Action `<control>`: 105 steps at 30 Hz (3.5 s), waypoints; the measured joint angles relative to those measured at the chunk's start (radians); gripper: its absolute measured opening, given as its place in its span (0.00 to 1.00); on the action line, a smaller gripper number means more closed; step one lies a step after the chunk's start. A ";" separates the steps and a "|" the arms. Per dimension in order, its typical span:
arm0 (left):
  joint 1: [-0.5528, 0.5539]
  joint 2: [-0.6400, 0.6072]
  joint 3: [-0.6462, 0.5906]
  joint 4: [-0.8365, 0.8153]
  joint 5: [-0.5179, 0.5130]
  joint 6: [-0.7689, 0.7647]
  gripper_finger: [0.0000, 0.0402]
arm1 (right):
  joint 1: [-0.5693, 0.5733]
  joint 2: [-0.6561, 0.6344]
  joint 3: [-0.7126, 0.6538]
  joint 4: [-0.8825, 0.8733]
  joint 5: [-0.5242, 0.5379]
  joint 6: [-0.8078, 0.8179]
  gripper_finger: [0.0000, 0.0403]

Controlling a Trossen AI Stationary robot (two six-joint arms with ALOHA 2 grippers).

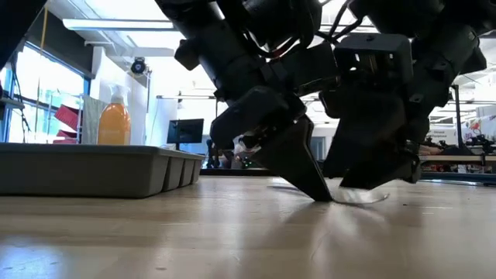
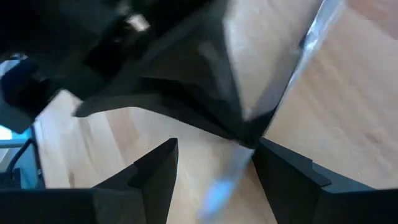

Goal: Sort silverware
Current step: Put the silver knife into the black silverware tray

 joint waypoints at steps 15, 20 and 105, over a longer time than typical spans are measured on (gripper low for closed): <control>0.008 0.005 -0.002 0.047 -0.028 0.038 0.00 | 0.024 -0.005 0.005 -0.076 0.062 -0.064 0.32; 0.009 -0.009 0.001 0.048 -0.034 0.029 0.00 | 0.025 -0.009 0.008 -0.162 0.074 -0.057 0.08; -0.215 -0.988 -0.744 -0.621 -0.225 -0.593 0.24 | 0.266 -0.252 0.362 -0.848 0.650 -0.144 0.38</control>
